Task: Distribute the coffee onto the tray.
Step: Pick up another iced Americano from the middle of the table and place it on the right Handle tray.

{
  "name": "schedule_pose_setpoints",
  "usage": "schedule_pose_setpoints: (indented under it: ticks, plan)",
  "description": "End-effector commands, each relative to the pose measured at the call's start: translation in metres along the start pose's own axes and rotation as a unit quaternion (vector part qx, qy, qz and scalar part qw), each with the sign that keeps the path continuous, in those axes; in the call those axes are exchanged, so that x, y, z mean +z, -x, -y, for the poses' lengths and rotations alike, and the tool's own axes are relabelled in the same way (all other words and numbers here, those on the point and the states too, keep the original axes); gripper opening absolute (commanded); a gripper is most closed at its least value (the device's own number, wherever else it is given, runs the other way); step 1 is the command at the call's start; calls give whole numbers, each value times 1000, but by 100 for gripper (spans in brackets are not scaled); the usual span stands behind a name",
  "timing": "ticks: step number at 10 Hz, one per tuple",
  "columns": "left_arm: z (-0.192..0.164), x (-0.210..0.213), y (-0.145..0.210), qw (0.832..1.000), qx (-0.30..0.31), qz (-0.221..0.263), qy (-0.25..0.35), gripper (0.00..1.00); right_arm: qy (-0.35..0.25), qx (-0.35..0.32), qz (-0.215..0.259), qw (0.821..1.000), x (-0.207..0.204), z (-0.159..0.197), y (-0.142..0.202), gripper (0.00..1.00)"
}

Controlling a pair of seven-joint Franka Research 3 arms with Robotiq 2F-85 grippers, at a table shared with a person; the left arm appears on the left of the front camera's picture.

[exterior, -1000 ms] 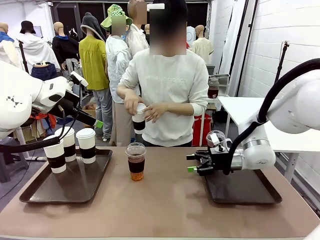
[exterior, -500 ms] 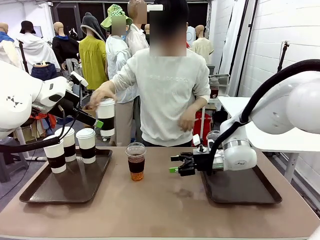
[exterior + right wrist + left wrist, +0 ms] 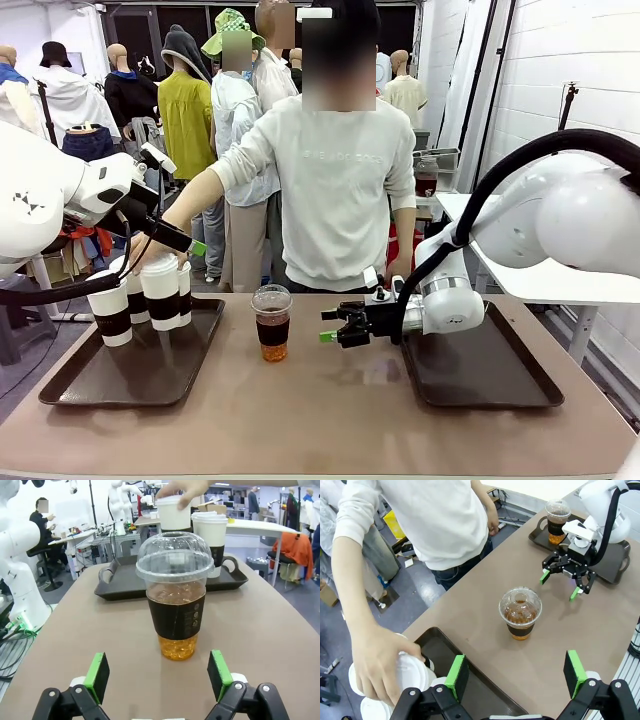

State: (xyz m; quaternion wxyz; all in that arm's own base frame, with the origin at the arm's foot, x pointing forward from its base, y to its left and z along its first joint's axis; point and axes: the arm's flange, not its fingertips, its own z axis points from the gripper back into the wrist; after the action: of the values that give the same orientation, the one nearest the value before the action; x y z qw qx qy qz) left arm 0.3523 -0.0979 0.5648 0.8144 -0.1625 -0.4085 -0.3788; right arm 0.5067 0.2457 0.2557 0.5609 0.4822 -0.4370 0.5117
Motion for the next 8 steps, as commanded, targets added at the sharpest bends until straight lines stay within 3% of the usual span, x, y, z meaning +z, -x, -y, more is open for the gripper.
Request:
schedule_pose_setpoints:
  ticks: [1, 8]
  plan:
    - [-1, 0, 1, 1000, -6, 0, 2, 100, -3, -11, -13, 1000, -7, 10, 0, 100]
    - [-1, 0, 1, 1000, -6, 0, 2, 100, -2, -2, 0, 1000, -3, 4, 1, 100]
